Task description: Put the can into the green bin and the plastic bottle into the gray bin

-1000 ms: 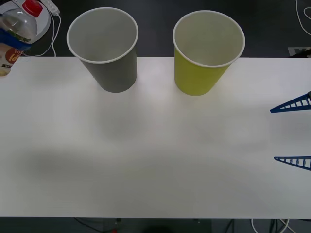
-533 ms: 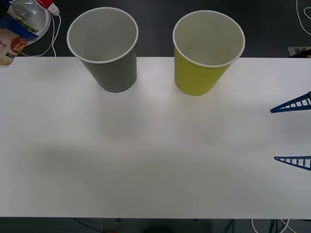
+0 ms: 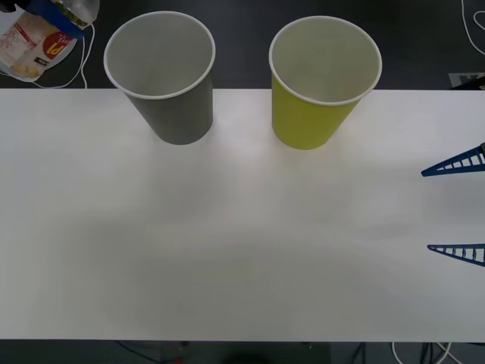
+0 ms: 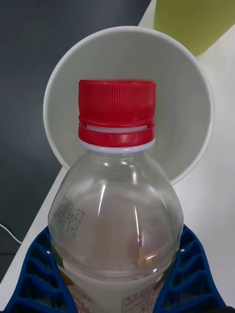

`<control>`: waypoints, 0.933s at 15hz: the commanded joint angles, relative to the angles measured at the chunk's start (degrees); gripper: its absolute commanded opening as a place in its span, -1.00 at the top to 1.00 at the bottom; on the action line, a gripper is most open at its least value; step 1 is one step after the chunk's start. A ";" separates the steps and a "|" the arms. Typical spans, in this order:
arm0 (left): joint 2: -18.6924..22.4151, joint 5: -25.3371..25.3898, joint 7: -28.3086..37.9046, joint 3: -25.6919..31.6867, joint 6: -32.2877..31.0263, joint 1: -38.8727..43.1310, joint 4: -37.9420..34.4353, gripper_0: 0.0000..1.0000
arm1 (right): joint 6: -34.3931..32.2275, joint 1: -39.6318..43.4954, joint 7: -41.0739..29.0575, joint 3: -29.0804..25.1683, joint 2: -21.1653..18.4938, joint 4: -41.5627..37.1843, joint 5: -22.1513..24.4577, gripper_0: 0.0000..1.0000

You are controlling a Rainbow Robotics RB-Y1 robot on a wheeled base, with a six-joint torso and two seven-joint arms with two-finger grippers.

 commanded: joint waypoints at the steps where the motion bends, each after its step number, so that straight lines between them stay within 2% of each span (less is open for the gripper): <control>1: -3.33 -0.19 0.08 -1.27 0.01 -2.63 3.98 1.00 | 0.00 0.00 0.00 0.00 0.00 0.00 0.00 -1.00; 8: -13.70 -2.74 1.66 -1.27 0.10 -7.02 14.88 1.00 | 0.00 0.00 0.00 0.00 0.00 0.00 0.00 -1.00; 14: -19.76 -6.87 4.65 -1.27 0.19 -11.15 21.03 1.00 | 0.00 0.00 0.00 0.00 0.00 0.00 0.00 -1.00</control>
